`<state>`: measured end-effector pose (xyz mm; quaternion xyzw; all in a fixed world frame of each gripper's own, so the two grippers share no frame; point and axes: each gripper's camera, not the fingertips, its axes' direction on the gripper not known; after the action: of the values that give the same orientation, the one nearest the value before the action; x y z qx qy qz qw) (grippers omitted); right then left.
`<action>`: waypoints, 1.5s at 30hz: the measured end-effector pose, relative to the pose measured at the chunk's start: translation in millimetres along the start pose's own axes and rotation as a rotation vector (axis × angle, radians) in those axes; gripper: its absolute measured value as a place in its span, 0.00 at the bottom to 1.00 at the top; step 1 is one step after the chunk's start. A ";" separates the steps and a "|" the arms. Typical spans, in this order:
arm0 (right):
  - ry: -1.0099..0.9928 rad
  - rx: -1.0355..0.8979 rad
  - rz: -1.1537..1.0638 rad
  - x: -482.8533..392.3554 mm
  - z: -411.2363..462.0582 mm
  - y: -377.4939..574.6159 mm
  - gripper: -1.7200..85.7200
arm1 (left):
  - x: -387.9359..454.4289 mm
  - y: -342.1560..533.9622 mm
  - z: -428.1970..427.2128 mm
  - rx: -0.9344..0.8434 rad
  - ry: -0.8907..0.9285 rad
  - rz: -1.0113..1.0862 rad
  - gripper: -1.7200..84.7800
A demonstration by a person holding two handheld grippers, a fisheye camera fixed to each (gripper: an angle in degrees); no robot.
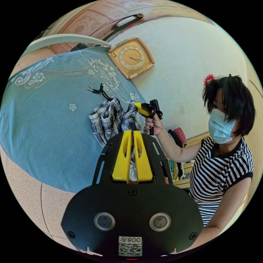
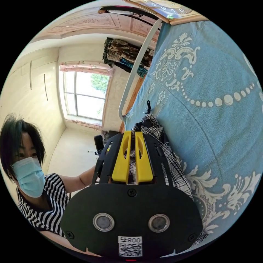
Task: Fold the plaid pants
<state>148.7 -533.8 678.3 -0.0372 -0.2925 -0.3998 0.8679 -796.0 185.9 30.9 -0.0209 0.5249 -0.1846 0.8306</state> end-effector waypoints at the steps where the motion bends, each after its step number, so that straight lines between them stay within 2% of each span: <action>1: 0.012 -0.012 0.004 3.3 7.2 -5.2 0.05 | -4.6 -1.0 -4.3 0.000 -0.014 -0.010 0.03; 6: 0.040 -0.026 0.026 17.6 28.5 -22.6 0.05 | -20.8 -1.4 -20.6 0.009 -0.073 -0.043 0.03; 15: -0.049 0.040 0.018 32.1 44.0 -32.4 0.09 | -39.8 16.1 -40.1 0.081 -0.105 -0.118 0.04; 19: -0.048 0.095 -0.058 23.4 35.7 -26.8 0.07 | -29.0 33.8 -56.9 0.182 -0.206 -0.135 0.04; 21: 0.003 0.084 -0.129 13.4 36.5 -24.7 0.05 | -13.6 41.7 -65.4 0.263 -0.266 -0.110 0.03; 23: 0.104 0.010 -0.220 1.4 51.6 -27.9 0.03 | 12.2 41.6 -62.1 0.277 -0.273 0.004 0.03; 27: 0.229 -0.155 -0.299 -4.0 92.3 -41.9 0.02 | 29.0 28.6 -23.0 0.094 -0.400 0.140 0.02; 28: 0.317 -0.208 -0.300 -1.7 106.5 -46.8 0.02 | 26.2 24.4 -10.4 0.047 -0.464 0.141 0.02; 29: 0.392 -0.253 -0.297 2.1 118.1 -51.1 0.02 | 21.7 21.0 -2.2 0.026 -0.534 0.137 0.02; 31: 0.407 -0.270 -0.294 7.6 125.1 -55.9 0.02 | 12.1 18.8 0.4 0.047 -0.598 0.102 0.02; 35: 0.364 -0.207 -0.304 11.0 109.2 -54.1 0.02 | -6.6 30.4 -8.9 0.126 -0.500 0.007 0.03; 37: 0.346 -0.171 -0.314 11.5 92.1 -45.0 0.03 | -6.0 42.4 -11.5 0.131 -0.477 -0.017 0.04; 39: 0.328 -0.140 -0.313 14.8 71.1 -30.3 0.04 | -4.9 58.3 -11.2 0.122 -0.381 -0.041 0.05; 41: 0.327 -0.108 -0.267 24.3 41.7 -5.3 0.05 | -2.8 83.7 -1.4 0.075 -0.220 -0.077 0.08; 45: 0.265 -0.082 -0.132 44.8 7.1 37.8 0.08 | -8.2 121.3 22.0 -0.038 -0.063 -0.235 0.12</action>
<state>195.2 -536.2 714.7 -0.0005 -0.1606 -0.4689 0.8685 -745.3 298.0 20.1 -0.1041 0.4960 -0.2699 0.8187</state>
